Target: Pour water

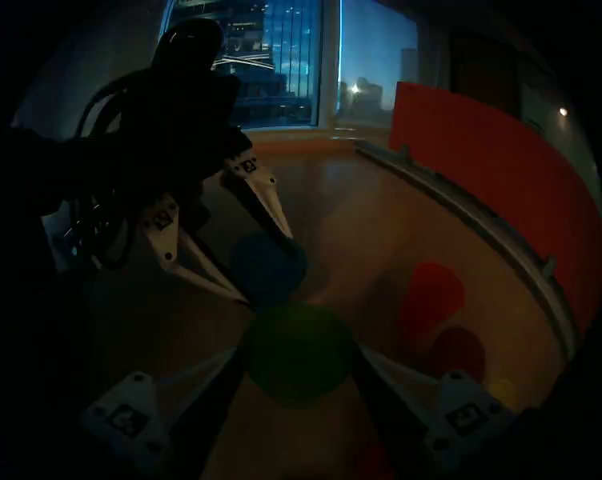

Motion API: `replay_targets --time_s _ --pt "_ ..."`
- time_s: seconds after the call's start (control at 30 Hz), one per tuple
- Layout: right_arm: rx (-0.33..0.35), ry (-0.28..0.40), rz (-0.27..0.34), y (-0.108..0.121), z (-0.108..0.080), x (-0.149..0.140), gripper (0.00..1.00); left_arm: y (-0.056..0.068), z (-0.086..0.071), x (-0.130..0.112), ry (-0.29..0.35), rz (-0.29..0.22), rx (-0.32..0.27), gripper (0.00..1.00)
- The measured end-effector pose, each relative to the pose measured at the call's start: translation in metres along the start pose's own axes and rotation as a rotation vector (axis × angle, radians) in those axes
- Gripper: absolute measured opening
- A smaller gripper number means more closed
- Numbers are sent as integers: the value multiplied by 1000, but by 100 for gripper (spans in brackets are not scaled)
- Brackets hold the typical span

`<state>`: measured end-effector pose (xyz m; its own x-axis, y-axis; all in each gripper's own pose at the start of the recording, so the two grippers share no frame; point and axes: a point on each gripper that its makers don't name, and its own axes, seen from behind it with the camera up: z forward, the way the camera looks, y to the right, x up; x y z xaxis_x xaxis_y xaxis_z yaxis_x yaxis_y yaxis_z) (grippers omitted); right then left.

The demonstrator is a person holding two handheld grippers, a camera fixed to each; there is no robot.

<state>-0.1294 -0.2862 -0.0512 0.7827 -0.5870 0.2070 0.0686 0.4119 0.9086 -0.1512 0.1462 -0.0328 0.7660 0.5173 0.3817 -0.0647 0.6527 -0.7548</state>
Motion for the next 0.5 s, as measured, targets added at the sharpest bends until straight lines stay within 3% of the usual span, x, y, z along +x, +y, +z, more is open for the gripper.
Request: replay_targets --time_s 0.5 --pt "4 -10 6 -1 14 -5 100 3 1 -9 1 -33 -24 88"
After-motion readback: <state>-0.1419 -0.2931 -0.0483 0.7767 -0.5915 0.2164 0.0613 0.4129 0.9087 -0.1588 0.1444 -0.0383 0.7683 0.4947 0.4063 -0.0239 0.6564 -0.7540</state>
